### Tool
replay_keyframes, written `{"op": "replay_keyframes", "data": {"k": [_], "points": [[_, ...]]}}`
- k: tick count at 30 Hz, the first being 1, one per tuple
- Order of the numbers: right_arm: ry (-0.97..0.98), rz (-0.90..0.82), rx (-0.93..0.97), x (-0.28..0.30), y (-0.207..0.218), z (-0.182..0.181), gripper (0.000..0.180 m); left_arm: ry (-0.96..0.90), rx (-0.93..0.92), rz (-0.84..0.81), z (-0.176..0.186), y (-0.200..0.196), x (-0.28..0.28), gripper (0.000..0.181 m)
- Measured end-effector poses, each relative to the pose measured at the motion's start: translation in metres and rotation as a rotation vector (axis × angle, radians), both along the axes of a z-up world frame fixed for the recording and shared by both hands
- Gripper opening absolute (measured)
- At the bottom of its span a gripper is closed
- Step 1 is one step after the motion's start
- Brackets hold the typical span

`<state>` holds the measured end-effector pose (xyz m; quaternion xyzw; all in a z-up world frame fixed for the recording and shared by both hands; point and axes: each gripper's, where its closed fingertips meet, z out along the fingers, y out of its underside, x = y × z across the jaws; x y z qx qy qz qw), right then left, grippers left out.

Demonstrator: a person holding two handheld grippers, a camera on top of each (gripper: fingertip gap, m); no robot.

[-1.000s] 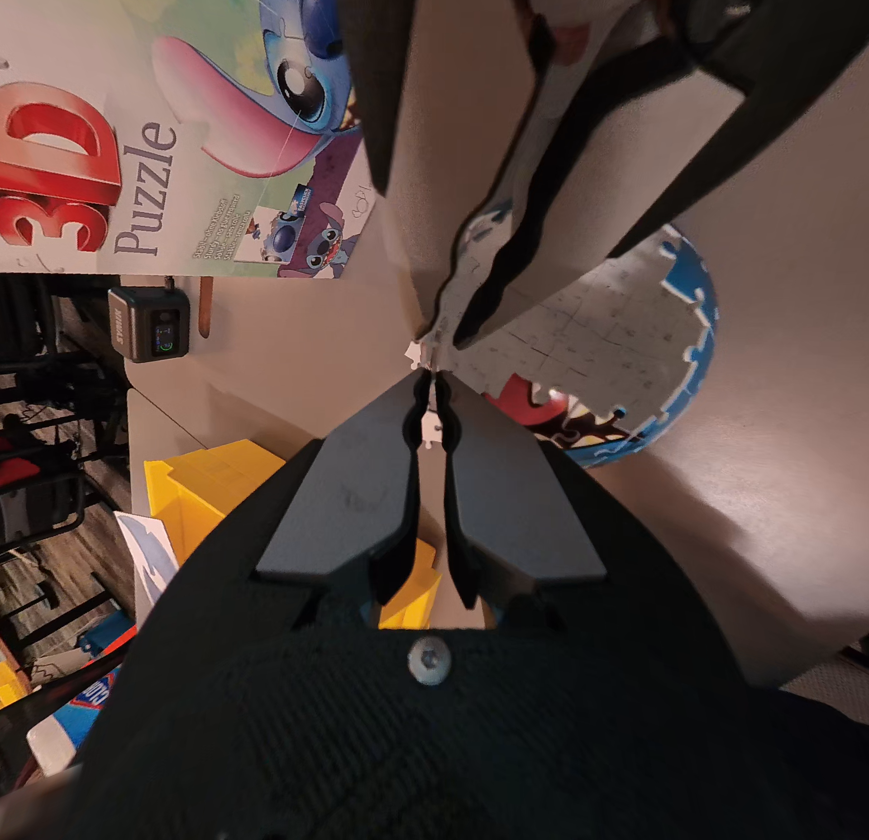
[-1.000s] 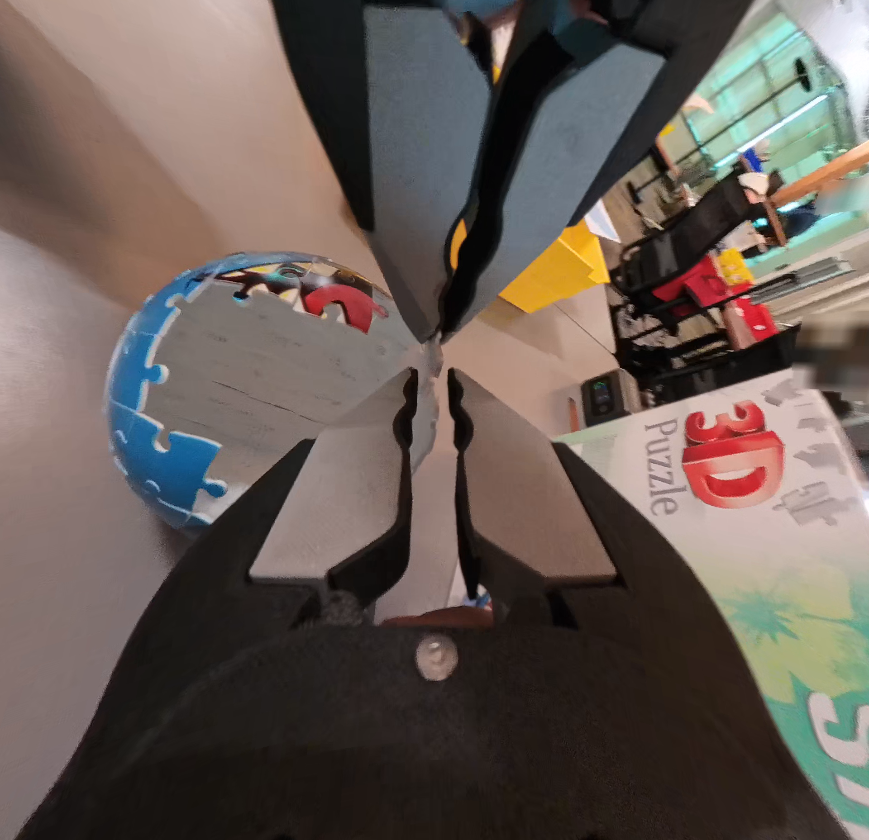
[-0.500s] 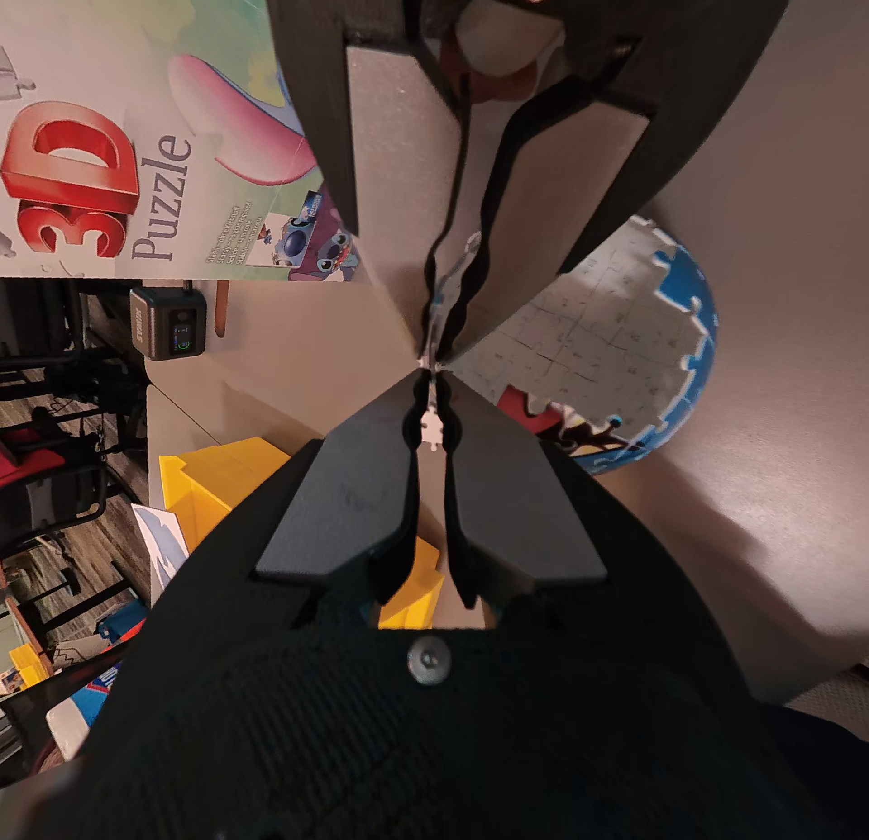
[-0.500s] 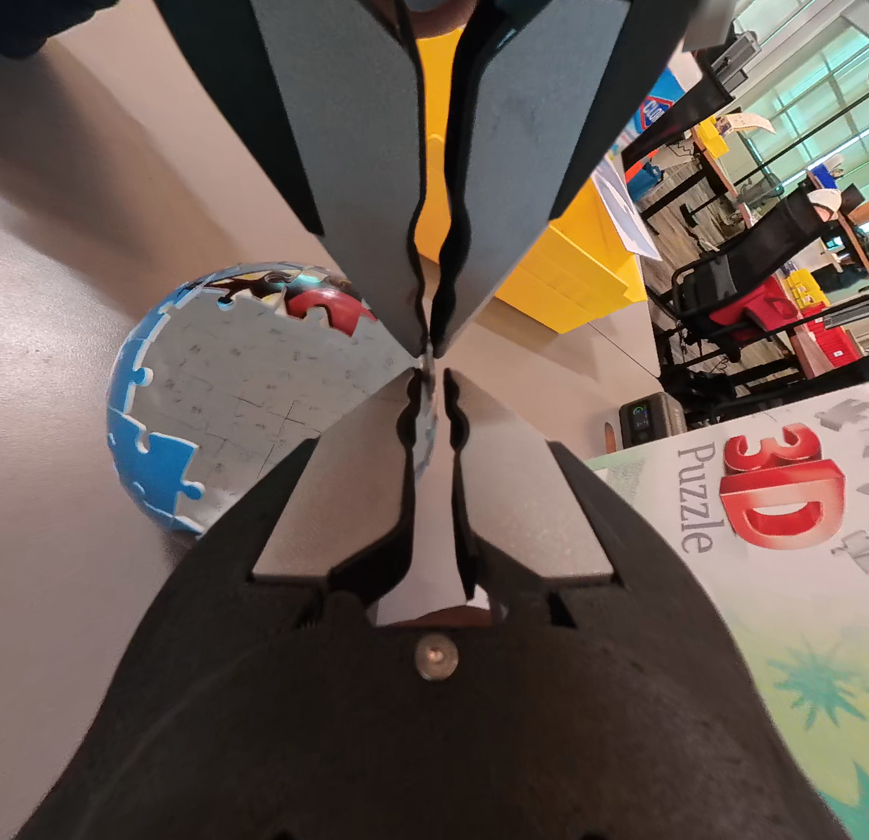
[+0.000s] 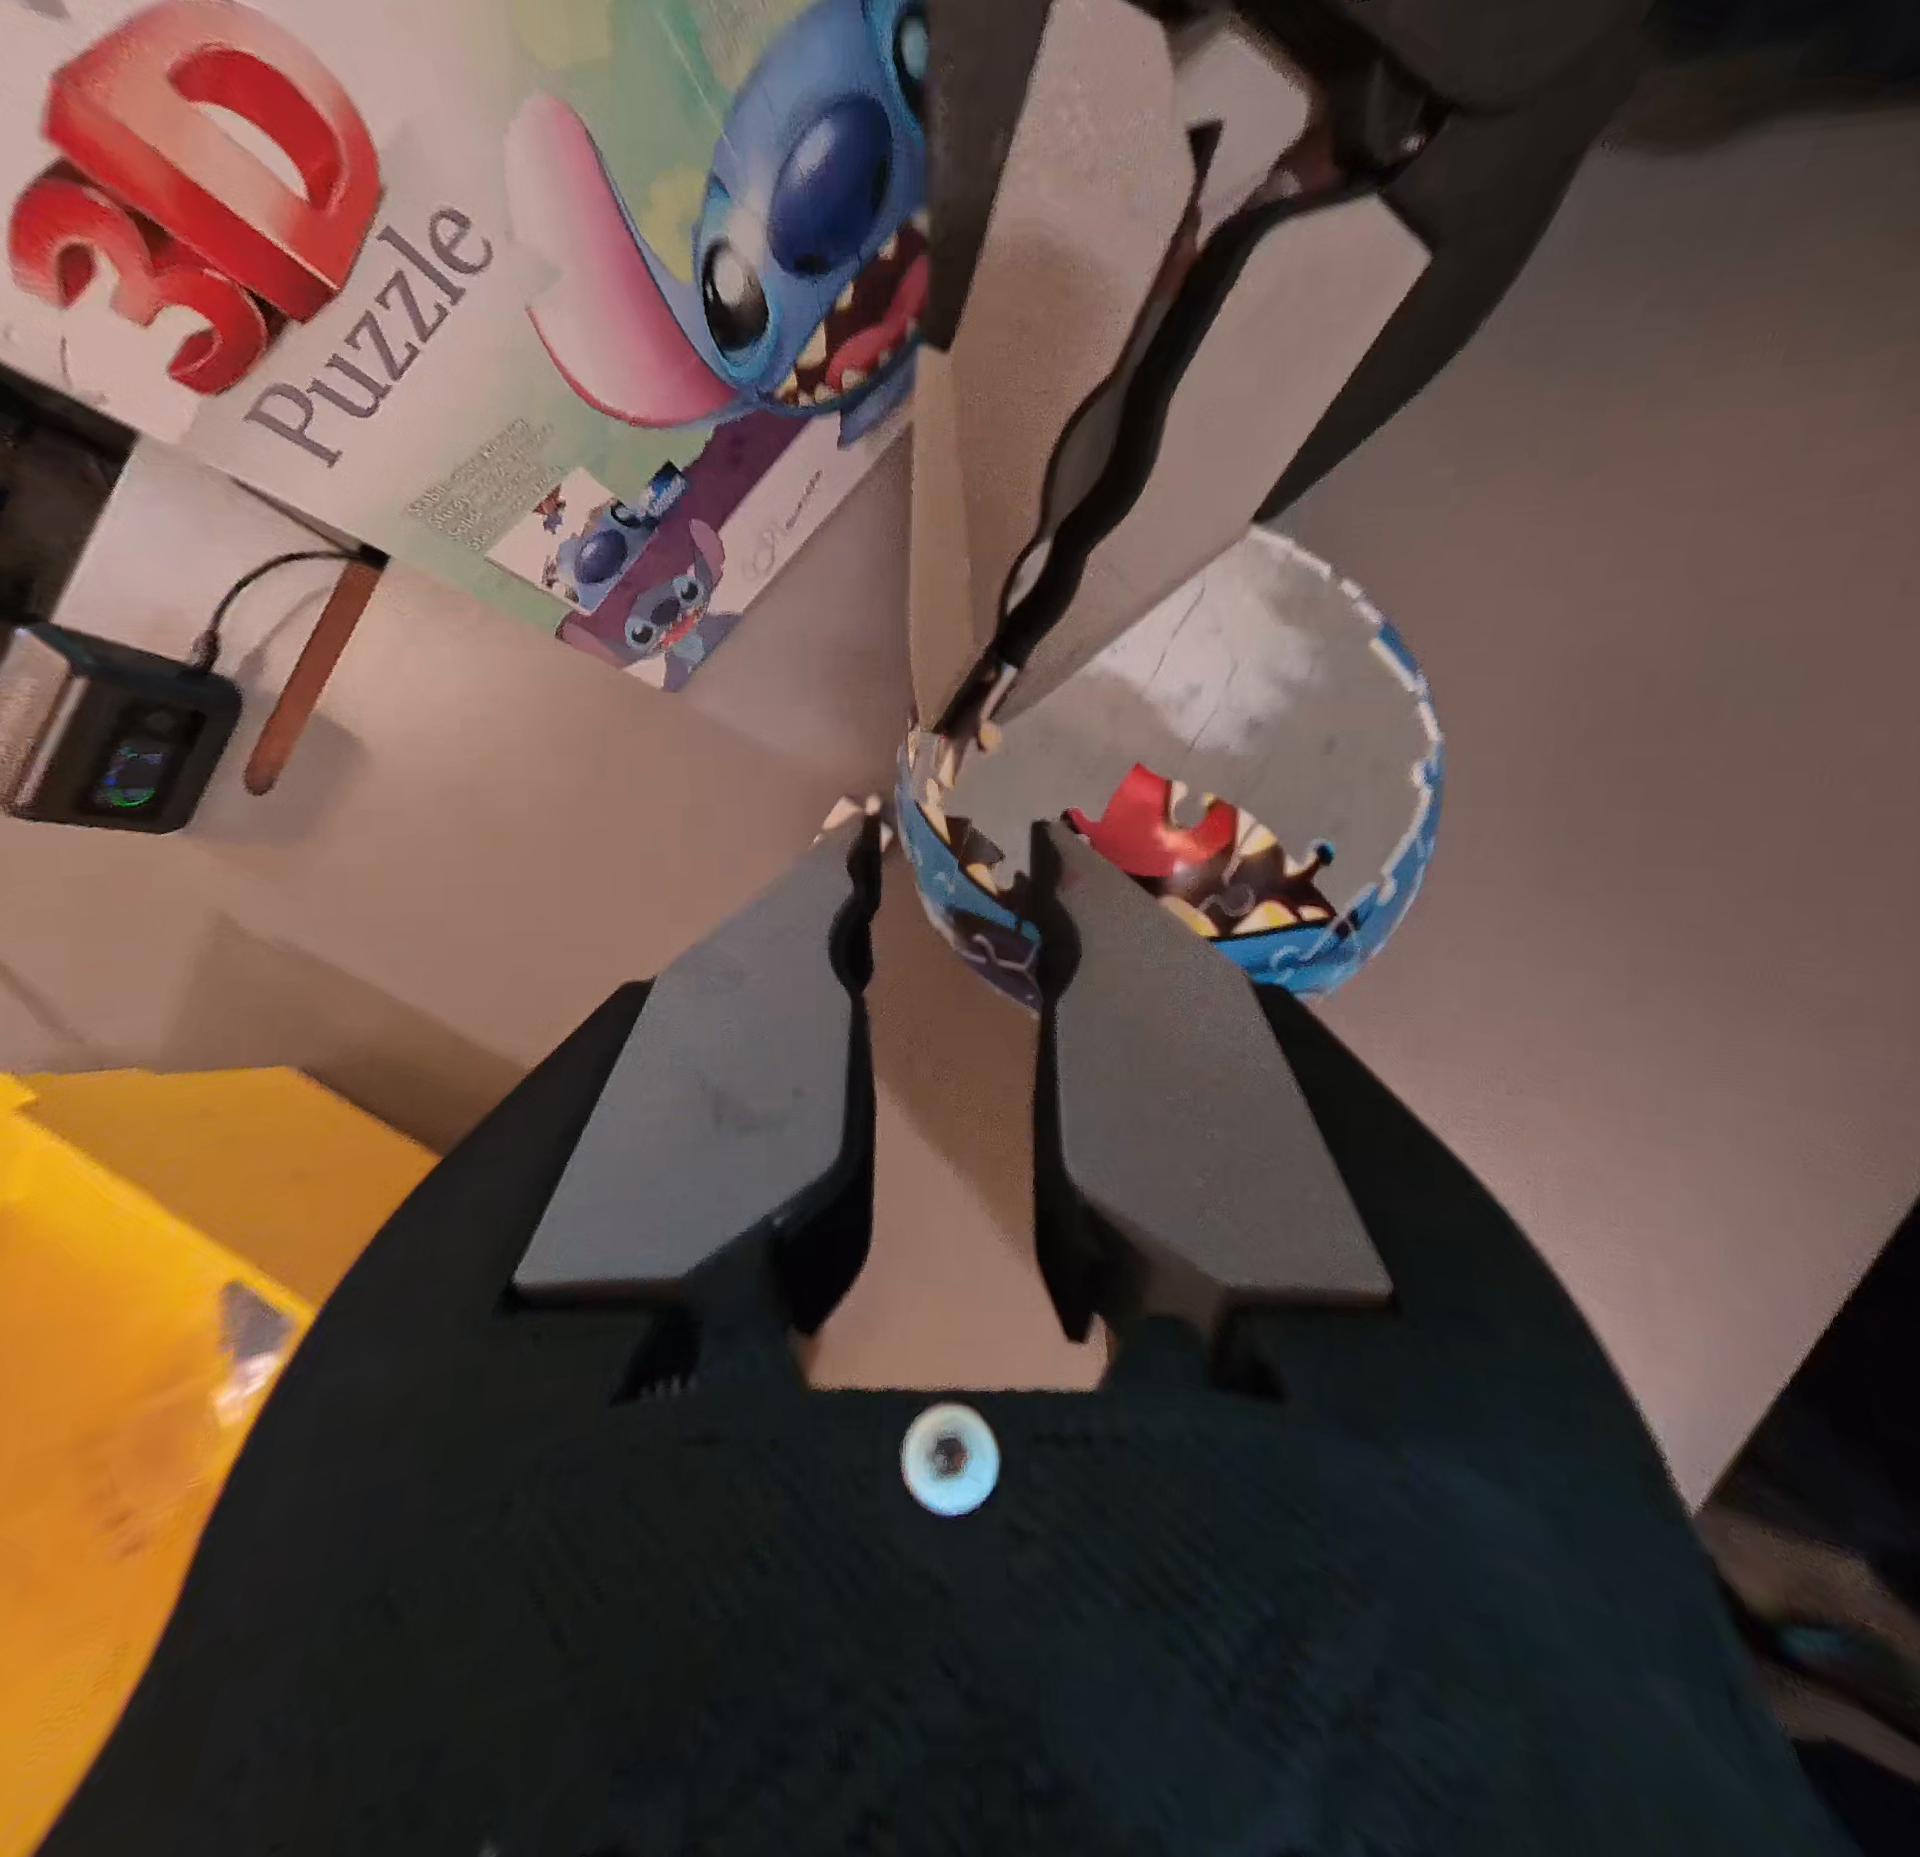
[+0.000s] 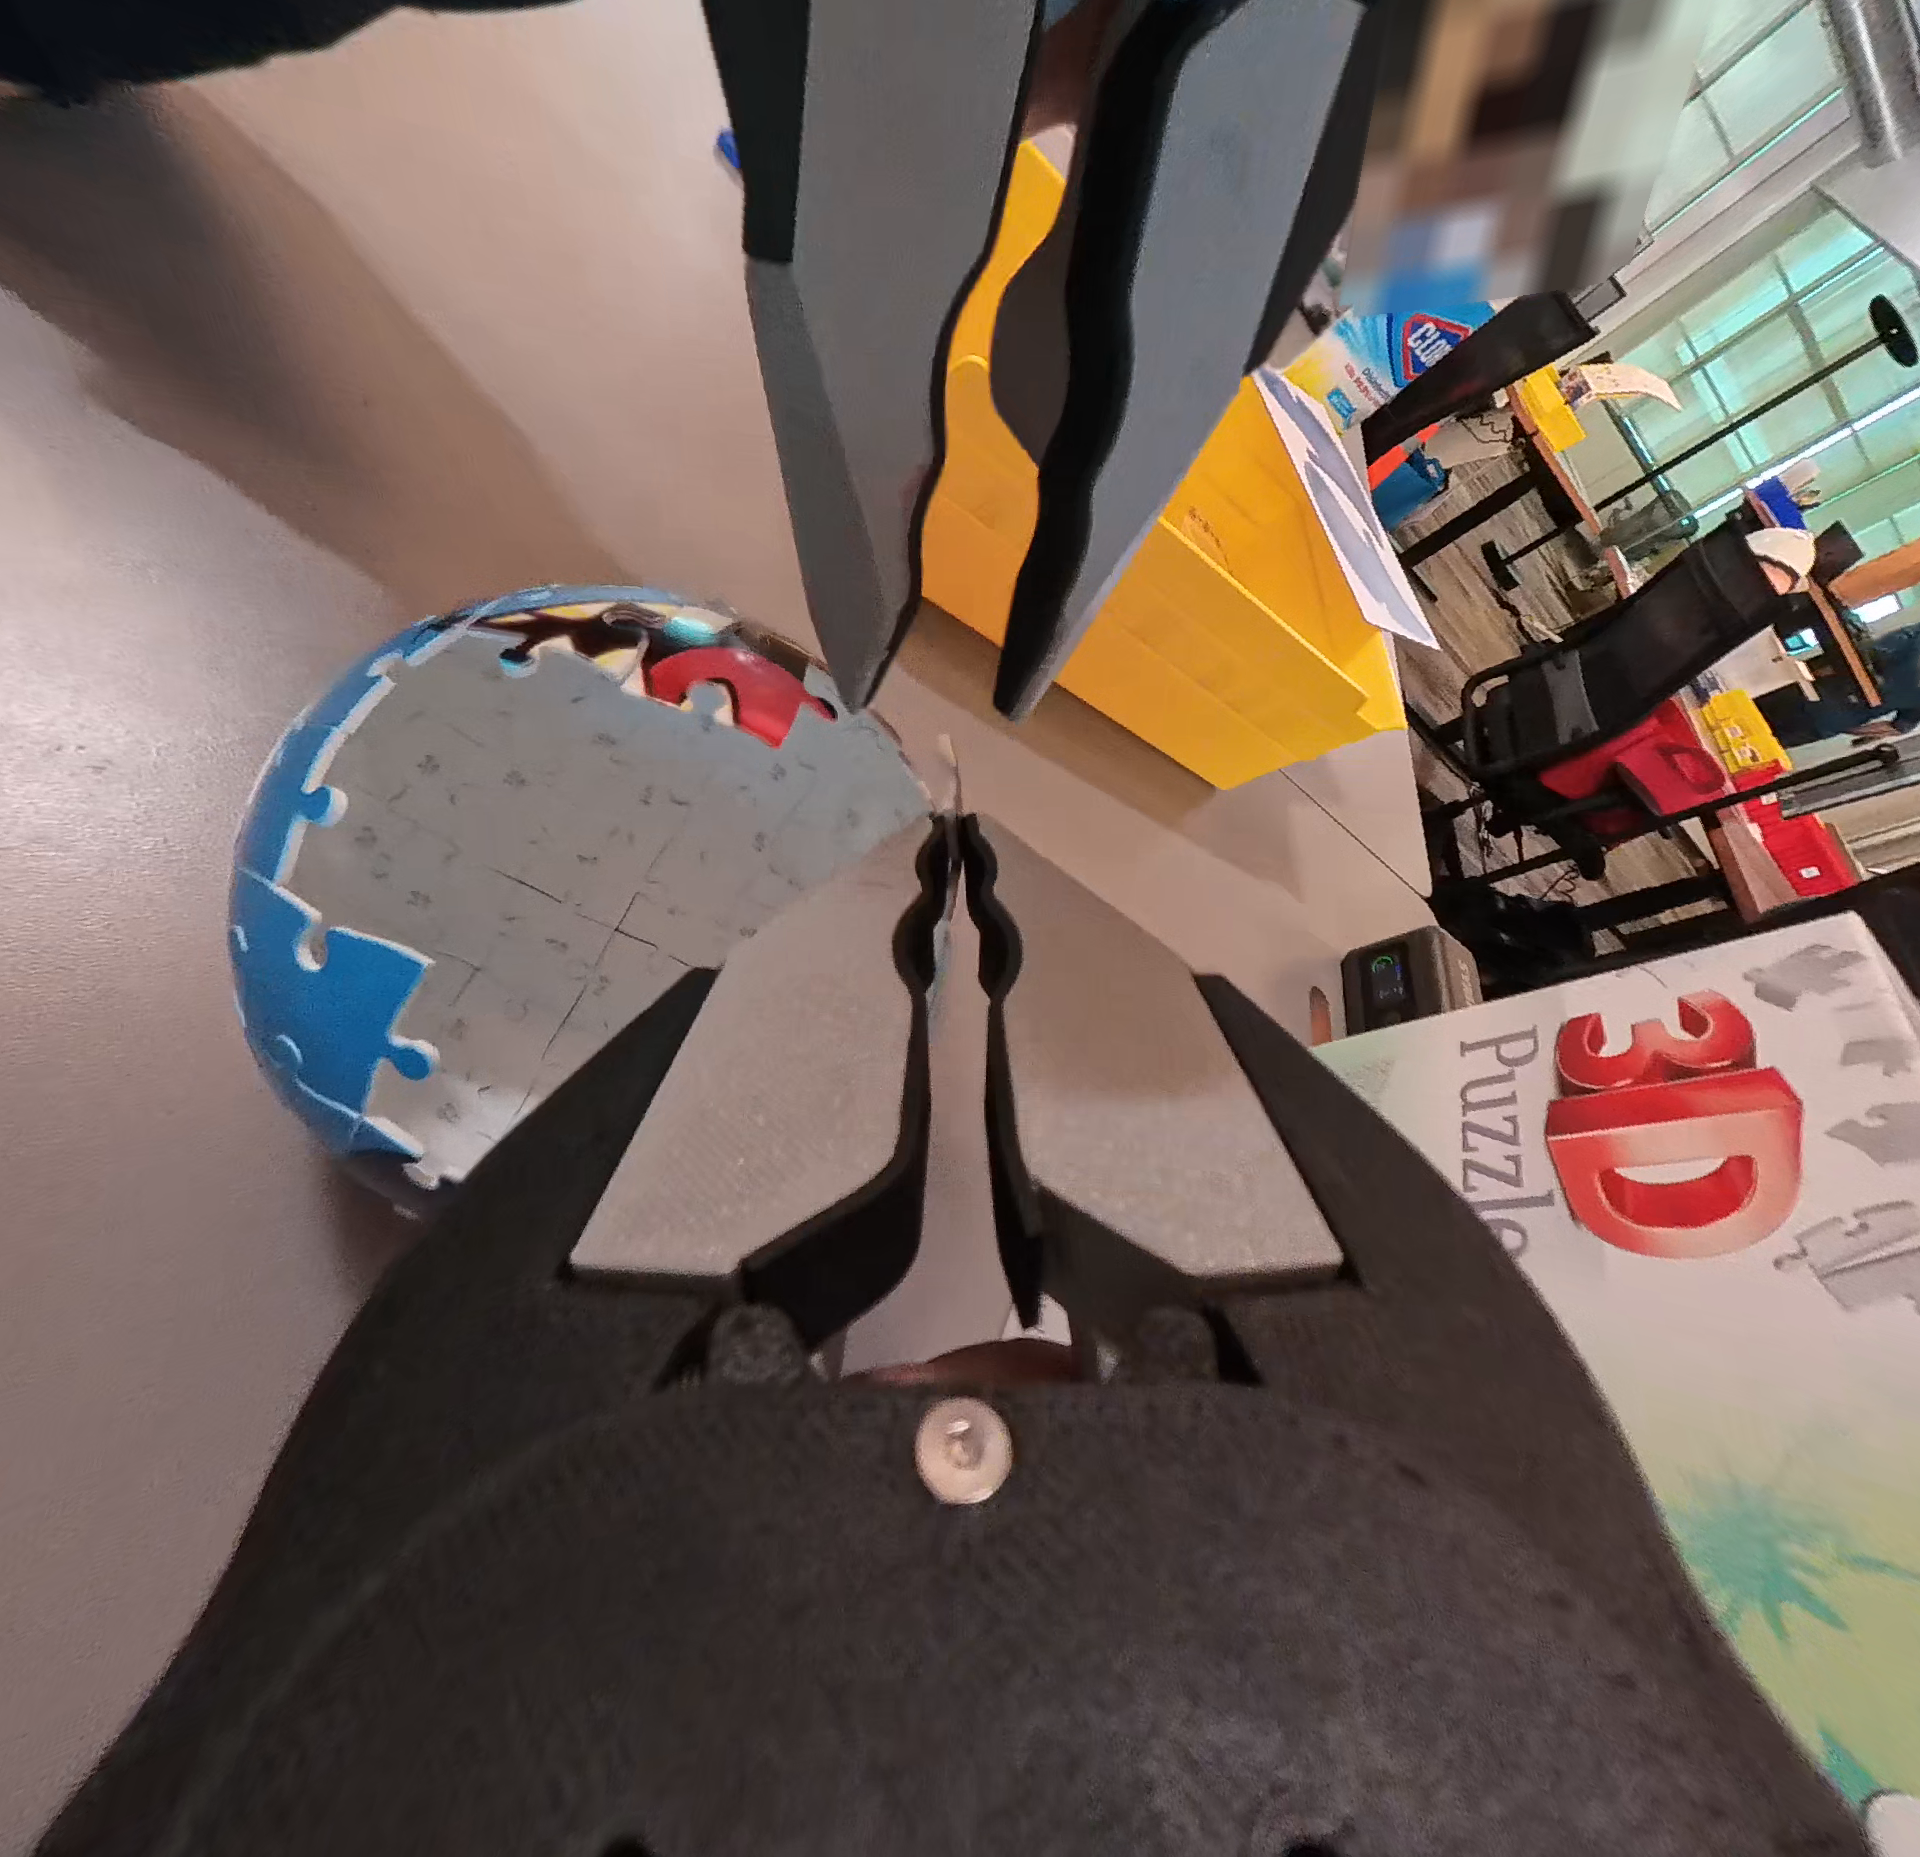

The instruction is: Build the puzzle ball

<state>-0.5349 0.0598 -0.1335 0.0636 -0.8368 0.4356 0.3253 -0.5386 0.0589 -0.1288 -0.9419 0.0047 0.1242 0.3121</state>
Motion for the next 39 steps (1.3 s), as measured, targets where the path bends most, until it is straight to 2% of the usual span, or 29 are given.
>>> {"op": "replay_keyframes", "data": {"k": [3,5,8,10,17,39], "points": [[-0.007,0.014,0.012,0.002,0.000,-0.002,0.000,-0.117,0.168,-0.012,0.001,0.003,0.002,0.033],[0.011,0.012,0.046,0.003,-0.001,-0.006,0.000,-0.228,0.258,-0.049,0.003,0.003,0.011,0.045],[0.041,-0.010,0.108,0.001,-0.002,-0.011,0.000,-0.426,0.323,-0.103,0.006,-0.002,0.023,0.057],[0.055,-0.018,0.119,-0.001,-0.004,-0.011,0.000,-0.483,0.337,-0.109,0.006,-0.003,0.022,0.065],[0.064,-0.009,0.128,-0.003,-0.006,-0.013,0.000,-0.486,0.278,-0.148,-0.008,0.002,0.030,0.076],[0.109,0.026,0.164,-0.008,-0.011,-0.017,0.006,-0.482,0.288,-0.154,-0.010,0.003,0.026,0.070]]}}
